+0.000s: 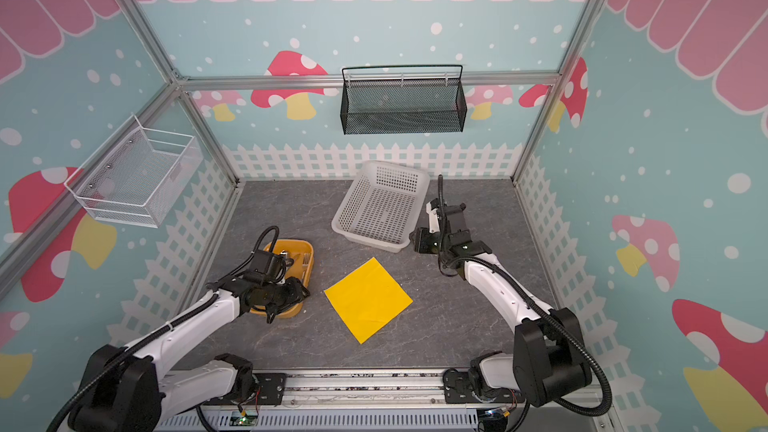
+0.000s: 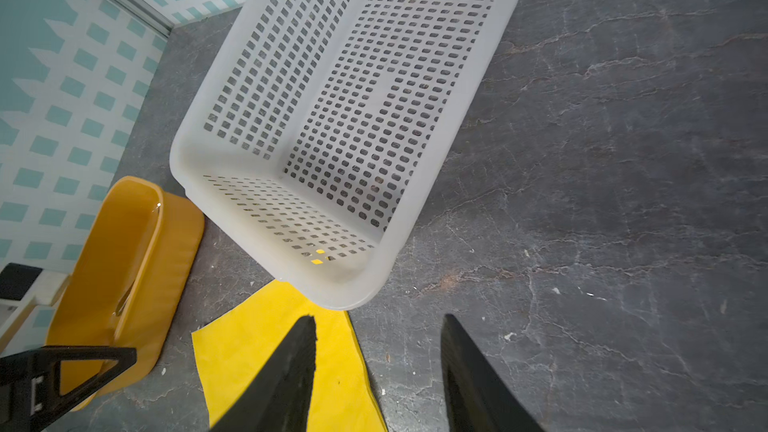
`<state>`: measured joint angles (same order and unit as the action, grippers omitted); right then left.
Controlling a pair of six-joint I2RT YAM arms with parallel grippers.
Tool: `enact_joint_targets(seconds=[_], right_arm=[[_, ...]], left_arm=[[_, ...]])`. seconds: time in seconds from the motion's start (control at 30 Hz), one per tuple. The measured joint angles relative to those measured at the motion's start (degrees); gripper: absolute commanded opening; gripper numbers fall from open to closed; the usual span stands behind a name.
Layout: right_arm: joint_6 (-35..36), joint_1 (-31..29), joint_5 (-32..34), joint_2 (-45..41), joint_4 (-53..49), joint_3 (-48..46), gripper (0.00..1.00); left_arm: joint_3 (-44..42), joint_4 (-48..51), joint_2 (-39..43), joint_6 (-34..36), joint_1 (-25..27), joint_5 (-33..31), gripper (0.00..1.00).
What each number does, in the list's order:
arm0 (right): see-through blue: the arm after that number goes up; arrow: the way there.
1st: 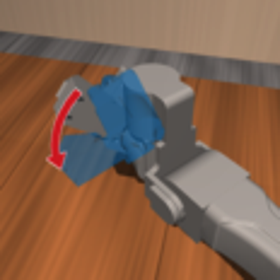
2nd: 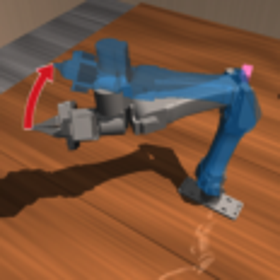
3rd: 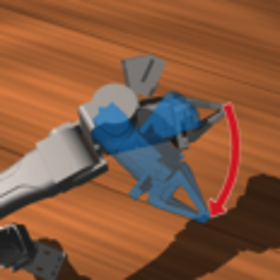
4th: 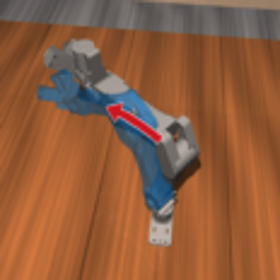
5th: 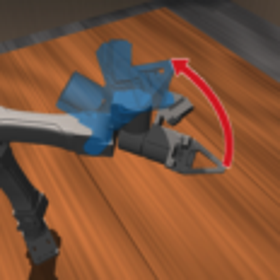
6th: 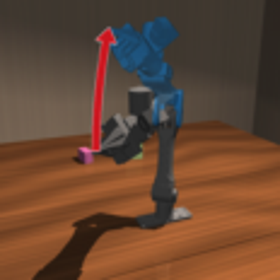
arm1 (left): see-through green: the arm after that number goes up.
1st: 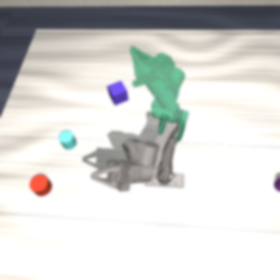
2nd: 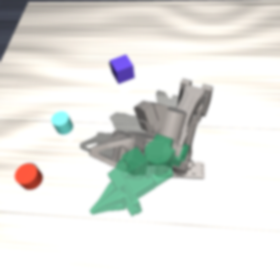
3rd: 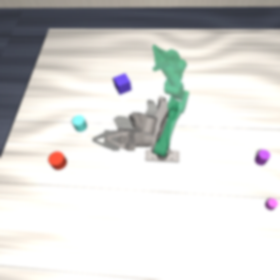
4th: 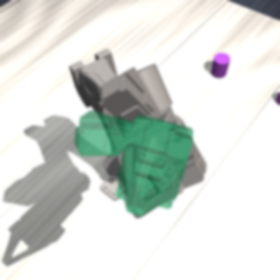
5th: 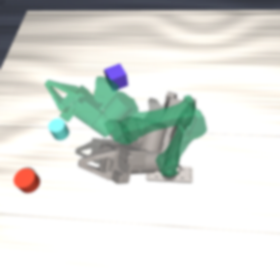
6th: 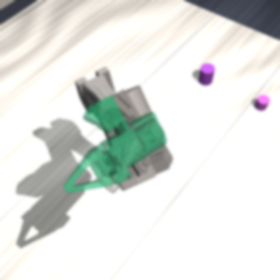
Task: Place the utensils on the paper napkin and roll it up
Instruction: 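Grasp the fork in the yellow tray with the left gripper while the right hovers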
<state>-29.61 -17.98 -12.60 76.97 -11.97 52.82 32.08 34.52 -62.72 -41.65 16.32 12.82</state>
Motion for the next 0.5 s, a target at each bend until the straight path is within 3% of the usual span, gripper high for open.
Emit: enact_joint_targets(seconds=[0.13,0.23,0.37,0.5], right_arm=[[1.4,0.0,0.07,0.09,-1.14,1.27,0.52],[2.34,0.0,-0.33,0.09,-0.81,2.14,0.52],[3.37,0.11,-3.87,0.09,0.2,2.32,0.51],[3.69,0.37,-14.14,0.07,3.41,2.14,0.52]], left_arm=[[-0.31,1.18,6.84,-2.16,-0.02,-0.22,0.53],[2.21,2.01,7.43,-1.73,-0.11,-0.68,0.52],[10.78,5.29,-0.28,1.46,-1.07,-2.23,0.35],[18.14,7.74,-10.05,6.67,-3.69,-3.93,0.34]])
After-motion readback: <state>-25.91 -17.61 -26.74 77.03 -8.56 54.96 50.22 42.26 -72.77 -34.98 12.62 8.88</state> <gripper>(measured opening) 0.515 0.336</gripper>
